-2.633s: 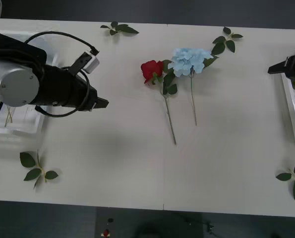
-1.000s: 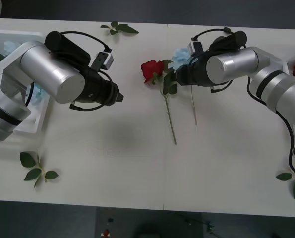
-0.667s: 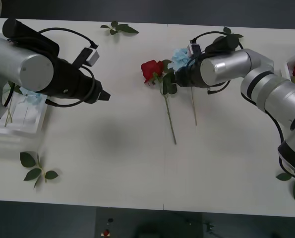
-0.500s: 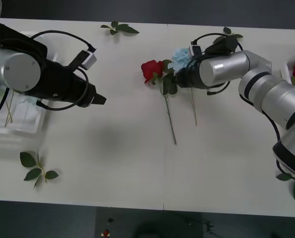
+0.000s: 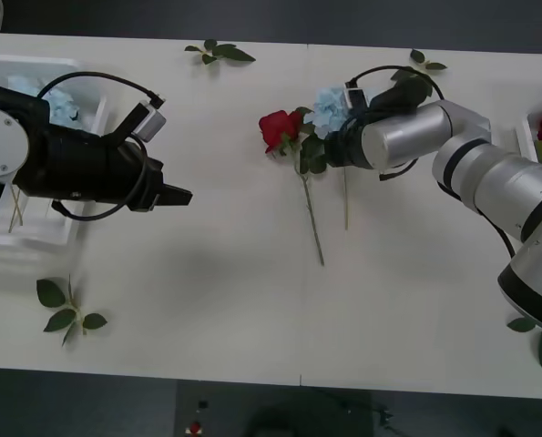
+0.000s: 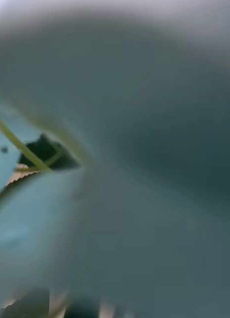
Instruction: Put the red flowers into the right box and the blue flowers into the left box
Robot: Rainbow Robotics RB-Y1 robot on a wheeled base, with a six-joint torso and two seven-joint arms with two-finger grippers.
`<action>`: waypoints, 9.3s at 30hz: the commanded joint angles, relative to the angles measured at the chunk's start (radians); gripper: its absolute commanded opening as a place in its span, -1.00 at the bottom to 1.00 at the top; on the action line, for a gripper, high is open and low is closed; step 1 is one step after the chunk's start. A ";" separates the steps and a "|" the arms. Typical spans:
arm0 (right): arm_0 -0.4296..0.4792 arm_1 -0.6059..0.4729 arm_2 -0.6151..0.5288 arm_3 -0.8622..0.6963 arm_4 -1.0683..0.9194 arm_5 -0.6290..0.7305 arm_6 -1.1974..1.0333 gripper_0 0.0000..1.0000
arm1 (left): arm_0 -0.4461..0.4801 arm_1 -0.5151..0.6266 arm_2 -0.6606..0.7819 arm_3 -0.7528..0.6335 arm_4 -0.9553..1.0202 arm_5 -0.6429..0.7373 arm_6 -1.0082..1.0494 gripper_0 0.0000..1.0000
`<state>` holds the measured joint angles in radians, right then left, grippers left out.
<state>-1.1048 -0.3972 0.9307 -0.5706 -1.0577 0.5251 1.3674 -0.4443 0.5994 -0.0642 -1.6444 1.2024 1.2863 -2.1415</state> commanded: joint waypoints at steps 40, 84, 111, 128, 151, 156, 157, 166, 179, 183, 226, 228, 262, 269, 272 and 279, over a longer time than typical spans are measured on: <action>0.550 -0.585 -0.687 -1.000 -0.915 0.391 0.797 -1.00 | 0.076 -0.153 -0.190 0.141 0.657 -0.140 -0.472 1.00; 0.471 -0.327 -0.639 -1.092 -1.079 0.480 0.969 -1.00 | 0.041 -0.392 -0.244 0.262 0.878 -0.223 -0.564 0.98; 0.427 -0.290 -0.582 -1.060 -1.078 0.455 0.932 -1.00 | -0.024 -0.391 -0.267 0.264 0.858 -0.289 -0.564 -1.00; 0.427 -0.293 -0.582 -1.045 -1.085 0.438 0.947 1.00 | 0.003 -0.279 -0.261 0.262 0.959 -0.266 -0.564 -1.00; 0.416 -0.447 -0.550 -0.871 -1.094 0.435 0.930 1.00 | -0.040 0.135 0.190 0.186 0.643 -0.160 -0.184 -1.00; 0.415 -0.542 -0.510 -0.793 -1.096 0.444 0.924 1.00 | -0.037 0.234 0.277 0.186 0.513 -0.159 -0.172 -1.00; 0.415 -0.558 -0.506 -0.779 -1.096 0.446 0.923 1.00 | -0.036 0.250 0.297 0.186 0.477 -0.159 -0.169 -1.00; 0.415 -0.684 -0.498 -0.707 -1.226 0.558 0.966 1.00 | 0.056 0.326 0.474 0.187 0.223 -0.150 -0.136 -1.00; 0.528 -0.766 -0.500 -0.675 -1.555 0.759 1.338 1.00 | 0.213 0.349 0.639 0.186 0.026 -0.150 -0.135 -1.00; 0.582 -0.779 -0.500 -0.752 -1.604 0.728 1.338 1.00 | 0.222 0.350 0.650 0.187 0.006 -0.148 -0.136 -0.99; 0.763 -0.807 -0.512 -1.175 -1.641 0.403 1.338 1.00 | -0.243 -0.085 0.098 0.040 -0.280 0.154 0.463 0.78; 0.763 -0.804 -0.510 -1.175 -1.641 0.401 1.338 1.00 | -0.252 -0.118 0.057 0.023 -0.362 0.154 0.526 0.79; 0.760 -0.787 -0.512 -1.174 -1.641 0.365 1.338 1.00 | -0.442 -0.424 -0.621 0.350 -1.023 -0.226 1.430 0.78; 0.760 -0.787 -0.512 -1.174 -1.641 0.363 1.338 1.00 | -0.442 -0.426 -0.641 0.452 -0.980 -0.398 1.404 0.78; 0.760 -0.787 -0.513 -1.174 -1.641 0.362 1.338 1.00 | -0.442 -0.428 -0.655 0.494 -0.972 -0.463 1.393 0.78; 0.760 -0.787 -0.517 -1.175 -1.641 0.362 1.338 1.00 | -0.442 -0.428 -0.664 0.517 -0.894 -0.496 1.302 0.76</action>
<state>-0.3279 -1.1989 0.4276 -1.7354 -2.6898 0.8866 2.6838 -0.8470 0.1808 -0.7028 -1.1117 0.2848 0.8000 -0.7458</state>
